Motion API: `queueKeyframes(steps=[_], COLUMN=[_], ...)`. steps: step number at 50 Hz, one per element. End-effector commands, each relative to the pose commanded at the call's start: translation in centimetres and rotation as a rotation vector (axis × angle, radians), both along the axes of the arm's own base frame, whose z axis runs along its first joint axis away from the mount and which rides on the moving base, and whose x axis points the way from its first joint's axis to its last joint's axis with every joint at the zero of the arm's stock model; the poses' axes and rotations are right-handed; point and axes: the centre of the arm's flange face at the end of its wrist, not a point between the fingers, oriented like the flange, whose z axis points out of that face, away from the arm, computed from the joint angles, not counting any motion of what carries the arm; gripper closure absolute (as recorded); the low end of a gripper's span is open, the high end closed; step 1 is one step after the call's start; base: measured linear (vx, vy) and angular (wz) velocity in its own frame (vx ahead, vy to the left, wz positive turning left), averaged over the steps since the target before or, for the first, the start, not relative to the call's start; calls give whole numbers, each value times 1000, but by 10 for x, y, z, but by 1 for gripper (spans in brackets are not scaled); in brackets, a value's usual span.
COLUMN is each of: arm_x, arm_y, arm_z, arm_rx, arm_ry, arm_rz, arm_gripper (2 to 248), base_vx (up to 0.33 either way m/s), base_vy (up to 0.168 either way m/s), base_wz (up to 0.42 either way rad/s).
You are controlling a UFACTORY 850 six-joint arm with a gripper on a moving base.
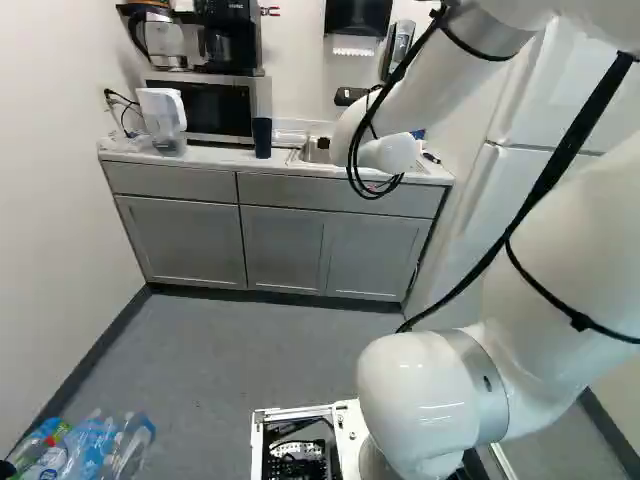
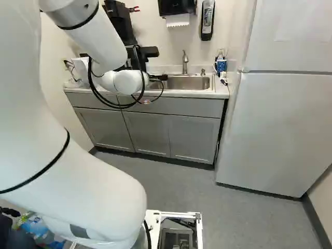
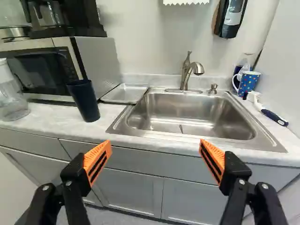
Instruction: Rinse the cup and place it in the tray
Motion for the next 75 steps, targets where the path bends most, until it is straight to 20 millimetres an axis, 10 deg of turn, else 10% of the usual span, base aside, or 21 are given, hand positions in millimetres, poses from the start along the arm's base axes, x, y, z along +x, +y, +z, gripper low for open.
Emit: queueKeyframes(steps=[75], arm_x=[40], arm_y=[0], arm_z=[68], arm_rx=[0], arm_ry=[1], arm_rz=[0], arm_gripper=[3], base_vx=[0], base_vy=[0], base_wz=[0])
